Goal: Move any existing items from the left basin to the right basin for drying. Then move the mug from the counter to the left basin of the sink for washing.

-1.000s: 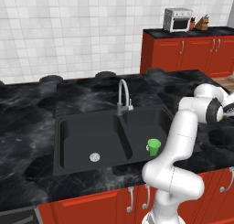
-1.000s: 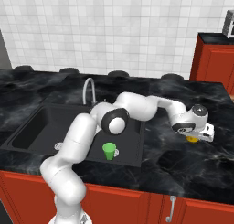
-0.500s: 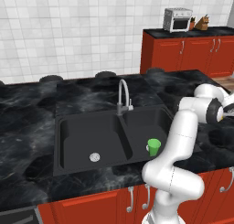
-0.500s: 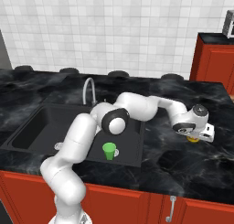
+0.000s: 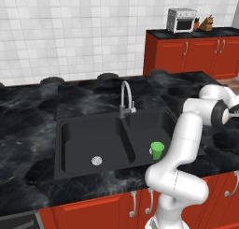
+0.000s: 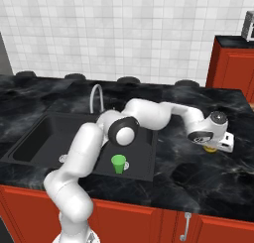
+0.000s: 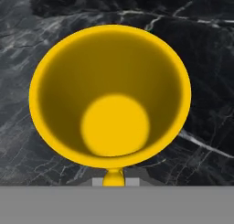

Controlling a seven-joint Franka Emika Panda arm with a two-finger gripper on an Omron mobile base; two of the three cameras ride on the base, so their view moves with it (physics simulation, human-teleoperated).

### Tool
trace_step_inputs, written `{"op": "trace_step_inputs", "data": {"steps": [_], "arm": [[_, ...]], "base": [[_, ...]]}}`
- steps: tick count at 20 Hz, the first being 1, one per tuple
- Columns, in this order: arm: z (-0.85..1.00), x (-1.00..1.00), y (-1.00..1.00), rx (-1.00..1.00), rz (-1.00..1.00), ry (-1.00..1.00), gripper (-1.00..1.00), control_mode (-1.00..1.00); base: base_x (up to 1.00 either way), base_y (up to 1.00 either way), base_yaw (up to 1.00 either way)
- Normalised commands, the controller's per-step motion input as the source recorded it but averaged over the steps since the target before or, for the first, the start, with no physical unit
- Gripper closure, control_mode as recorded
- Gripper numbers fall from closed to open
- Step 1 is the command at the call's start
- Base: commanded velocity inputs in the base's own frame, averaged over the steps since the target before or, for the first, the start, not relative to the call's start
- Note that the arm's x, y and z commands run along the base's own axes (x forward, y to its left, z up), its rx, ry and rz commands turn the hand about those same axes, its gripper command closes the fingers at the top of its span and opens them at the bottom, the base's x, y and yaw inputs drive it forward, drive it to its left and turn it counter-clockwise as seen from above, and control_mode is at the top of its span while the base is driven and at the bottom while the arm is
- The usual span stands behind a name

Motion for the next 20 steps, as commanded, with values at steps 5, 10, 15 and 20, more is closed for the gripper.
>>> {"op": "trace_step_inputs", "data": {"steps": [5, 10, 15, 20], "arm": [[0.49, -0.25, 0.09, 0.0, 0.0, -0.12, 1.0, -1.0], [0.46, -0.21, 0.31, 0.0, 0.0, -0.09, 1.0, -1.0], [0.44, -0.22, 0.55, -0.04, 0.0, -0.03, 1.0, -1.0], [0.46, -0.19, 0.66, -0.09, 0.0, 0.0, 1.0, -1.0]], "base": [[0.0, 0.0, 0.0], [0.0, 0.0, 0.0], [0.0, 0.0, 0.0], [0.0, 0.0, 0.0]]}}
